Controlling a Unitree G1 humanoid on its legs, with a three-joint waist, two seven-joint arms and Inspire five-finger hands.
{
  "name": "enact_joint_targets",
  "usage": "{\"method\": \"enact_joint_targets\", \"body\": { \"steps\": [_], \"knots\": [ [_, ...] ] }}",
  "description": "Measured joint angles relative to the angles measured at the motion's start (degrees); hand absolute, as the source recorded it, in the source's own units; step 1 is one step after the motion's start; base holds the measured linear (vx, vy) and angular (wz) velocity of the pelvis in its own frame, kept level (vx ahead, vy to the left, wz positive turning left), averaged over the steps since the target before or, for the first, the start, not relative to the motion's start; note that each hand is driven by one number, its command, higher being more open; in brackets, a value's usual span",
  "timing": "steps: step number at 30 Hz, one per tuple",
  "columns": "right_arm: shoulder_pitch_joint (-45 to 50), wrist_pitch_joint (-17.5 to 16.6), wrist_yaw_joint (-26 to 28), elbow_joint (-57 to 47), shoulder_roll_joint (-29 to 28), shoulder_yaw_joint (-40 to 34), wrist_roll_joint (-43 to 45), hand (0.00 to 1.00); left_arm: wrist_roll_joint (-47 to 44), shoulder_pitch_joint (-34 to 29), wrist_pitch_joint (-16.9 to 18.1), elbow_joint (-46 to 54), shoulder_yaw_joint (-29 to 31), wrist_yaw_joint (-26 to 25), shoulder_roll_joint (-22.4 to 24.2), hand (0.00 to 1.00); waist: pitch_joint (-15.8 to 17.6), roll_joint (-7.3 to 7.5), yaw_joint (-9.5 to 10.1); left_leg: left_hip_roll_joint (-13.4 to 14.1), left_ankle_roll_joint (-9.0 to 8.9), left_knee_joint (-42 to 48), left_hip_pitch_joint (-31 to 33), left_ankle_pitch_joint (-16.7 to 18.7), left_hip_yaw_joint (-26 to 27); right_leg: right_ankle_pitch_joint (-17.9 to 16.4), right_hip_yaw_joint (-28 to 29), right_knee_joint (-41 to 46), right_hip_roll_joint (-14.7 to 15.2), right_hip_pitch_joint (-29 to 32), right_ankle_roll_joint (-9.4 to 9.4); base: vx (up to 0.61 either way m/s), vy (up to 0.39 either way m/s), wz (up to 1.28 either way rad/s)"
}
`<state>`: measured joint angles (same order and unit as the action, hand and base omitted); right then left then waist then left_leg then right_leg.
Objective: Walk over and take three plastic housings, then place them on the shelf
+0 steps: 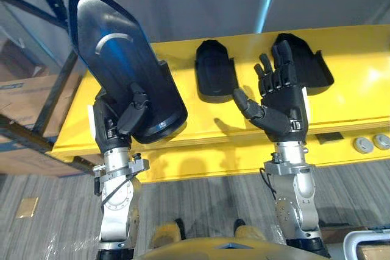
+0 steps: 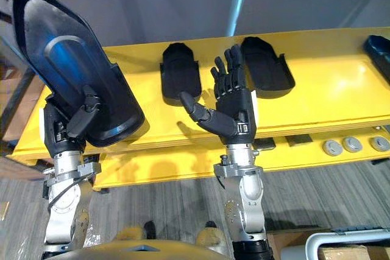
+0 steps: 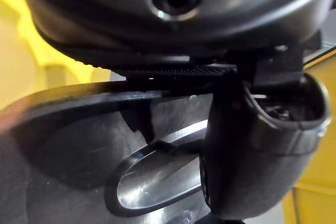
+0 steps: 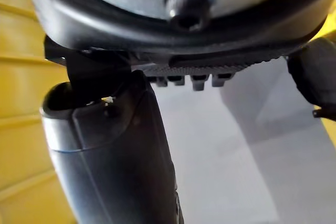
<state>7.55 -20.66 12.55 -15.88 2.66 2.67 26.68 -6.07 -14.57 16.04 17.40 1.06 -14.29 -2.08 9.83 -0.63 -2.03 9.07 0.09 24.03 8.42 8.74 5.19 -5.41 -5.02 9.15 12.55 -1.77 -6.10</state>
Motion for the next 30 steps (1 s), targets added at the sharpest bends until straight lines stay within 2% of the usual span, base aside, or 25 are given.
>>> {"method": "enact_joint_targets", "body": {
  "steps": [1,2,3,4,5,6,7,8,9,10,11,13,14,16,18,22,25,27,30],
  "knots": [
    [0.16,-0.01,0.56,0.01,0.23,-0.19,1.88,1.00,0.10,-0.66,0.00,-0.13,0.00,0.05,0.02,0.00,-0.20,-0.59,-0.18,1.80,-0.31,-0.79,0.16,-0.41,-0.23,-1.05,0.35,1.42,1.41,0.11,-1.66,-0.05,0.420,0.05],
    [0.37,-0.07,1.10,0.03,0.51,-0.20,2.79,1.00,0.70,-1.49,0.00,-0.13,-0.02,0.20,0.11,0.00,-0.77,-1.81,-0.61,3.24,-0.26,-2.56,-0.12,-1.98,-0.81,-2.07,0.92,2.94,2.54,0.54,-3.64,0.00,0.441,0.04],
    [0.40,-0.32,1.60,0.32,0.68,-0.18,3.27,1.00,1.40,-1.79,0.00,-0.22,-0.01,0.36,0.17,0.00,-1.14,-2.42,-0.73,2.99,-4.78,-2.65,-0.33,-0.26,-1.02,-2.43,1.34,3.58,3.36,0.80,-4.56,0.03,0.549,-0.06],
    [0.34,-0.90,2.37,2.07,0.20,0.36,3.91,1.00,2.29,-1.72,0.00,-0.83,0.70,0.87,-0.36,0.00,-1.16,-1.68,-0.63,0.11,-6.63,-0.94,-0.63,1.33,0.48,-2.73,2.76,3.55,6.10,0.38,-5.02,0.04,0.448,-0.03],
    [0.37,-0.90,2.52,3.47,-0.47,1.97,5.60,1.00,2.41,-1.68,-0.02,-1.34,1.76,1.75,-0.73,0.00,-1.47,-0.77,-0.85,-2.15,-5.55,1.58,1.05,3.21,1.06,-2.82,4.67,1.50,7.70,-0.38,-4.78,0.04,0.418,0.06],
    [0.36,-0.91,2.48,4.07,-0.84,2.72,5.83,1.00,2.40,-1.65,-0.02,-1.37,2.23,2.13,-1.00,0.00,-1.65,-0.54,-1.15,-2.95,-4.90,3.03,1.97,4.04,0.89,-2.55,5.65,0.42,8.02,-0.81,-4.37,0.03,0.386,0.18],
    [0.30,-0.99,1.87,4.97,-1.30,4.07,5.60,1.00,2.20,-1.56,-0.02,-1.39,2.85,2.87,-1.46,0.00,-1.71,-0.32,-1.07,-3.62,-4.31,5.24,3.57,5.29,0.81,0.05,5.84,-0.95,8.49,-0.89,-3.75,0.02,0.336,0.09],
    [0.05,-1.10,0.84,6.56,-1.46,6.18,5.21,1.00,2.17,-1.51,-0.02,-1.66,3.78,3.89,-1.64,0.00,-1.72,-0.36,-0.30,-3.50,-4.14,6.72,4.37,6.30,0.92,4.08,5.15,-1.82,8.51,-0.72,-5.73,0.02,0.312,-0.01],
    [0.05,-1.10,0.12,7.33,-1.48,7.13,5.05,1.00,2.18,-1.38,-0.05,-1.91,4.08,4.28,-1.94,0.00,-1.76,-0.30,0.14,-3.48,-3.91,6.71,4.31,6.49,1.05,5.71,5.01,-2.16,8.44,-0.73,-5.93,0.01,0.265,-0.06],
    [-0.05,-1.13,-0.99,8.50,-1.89,8.35,4.80,1.00,2.21,-1.17,-0.08,-2.09,4.28,4.78,-2.80,0.00,-1.82,-0.27,0.54,-3.44,-3.53,5.94,4.06,6.50,1.41,8.53,3.92,-2.25,8.24,-0.45,-5.36,0.03,0.219,-0.04],
    [-0.22,-1.13,-1.90,9.09,-2.49,8.87,3.51,1.00,2.23,-1.07,-0.08,-2.08,4.42,5.26,-3.82,0.00,-2.07,-0.23,0.85,-3.44,-2.79,3.91,3.60,5.63,2.07,11.12,1.94,-2.21,8.10,0.57,-4.03,0.06,0.217,-0.14],
    [-0.95,-1.14,-2.51,9.51,-3.00,9.79,2.80,1.00,2.07,-0.88,-0.23,-2.11,4.81,6.18,-4.88,0.00,-2.17,-0.46,0.85,-3.33,-2.19,0.34,2.36,3.61,2.68,10.26,1.76,-2.15,5.96,1.90,-3.71,0.08,0.100,-0.20],
    [-1.77,-1.15,-3.19,9.51,-2.88,10.08,2.48,1.00,1.83,0.04,-0.53,-2.18,4.60,7.06,-5.36,0.00,-2.45,0.02,0.57,-3.42,-2.12,-2.80,1.06,1.78,3.01,7.96,2.24,-3.15,3.12,2.13,-3.93,0.09,0.015,-0.11],
    [-2.63,-1.24,-4.42,9.47,-2.66,9.50,0.09,1.00,1.20,2.60,-1.72,-2.26,3.31,8.13,-5.59,0.00,-2.65,0.15,0.33,-3.75,-2.36,-6.17,-0.10,-0.06,3.74,7.52,1.75,-6.42,-0.03,1.25,-2.74,0.09,-0.008,-0.17],
    [-2.58,-1.17,-4.45,9.47,-2.56,8.10,-1.11,1.00,-0.23,5.86,-2.92,-2.76,1.02,8.83,-5.67,0.00,-2.75,0.01,-0.41,-4.03,-2.93,-8.02,-0.72,-0.98,4.02,7.70,1.87,-7.13,0.08,1.13,-2.88,0.05,-0.032,-0.10],
    [-1.70,-0.80,-4.35,8.49,-2.25,6.28,-1.29,1.00,-0.31,7.59,-3.90,-3.06,-3.29,8.98,-5.55,0.00,-2.84,-0.07,-2.09,-3.34,-4.31,-13.98,-3.54,-3.87,4.89,7.71,2.16,-7.23,-1.02,1.62,-2.86,-0.02,-0.081,-0.13],
    [-1.33,0.58,-4.35,5.37,-1.31,6.20,-2.66,1.00,-0.34,8.52,-3.99,-4.61,-3.34,8.13,-5.53,0.00,-2.85,-0.26,-3.24,-3.35,-4.88,-18.37,-3.99,-6.44,6.06,7.65,2.39,-7.63,-1.45,3.50,-2.76,-0.08,-0.078,-0.18],
    [-0.97,1.34,-4.31,3.56,-0.20,6.03,-3.78,1.00,-0.32,10.34,-4.29,-7.07,-3.24,6.81,-5.53,0.00,-2.78,-0.37,-3.27,-3.43,-5.09,-20.41,-4.37,-7.89,6.79,7.57,2.58,-7.80,-1.68,4.23,-2.61,-0.09,-0.054,-0.11],
    [-0.97,2.66,-3.92,1.13,-0.03,5.64,-3.76,1.00,0.02,13.28,-5.75,-11.53,-0.90,1.56,-5.46,0.00,-2.09,-1.19,-4.21,-3.43,-5.43,-23.34,-5.18,-9.61,7.72,7.32,3.52,-7.44,-2.07,5.33,-2.22,-0.10,-0.036,-0.13]
  ]
}}
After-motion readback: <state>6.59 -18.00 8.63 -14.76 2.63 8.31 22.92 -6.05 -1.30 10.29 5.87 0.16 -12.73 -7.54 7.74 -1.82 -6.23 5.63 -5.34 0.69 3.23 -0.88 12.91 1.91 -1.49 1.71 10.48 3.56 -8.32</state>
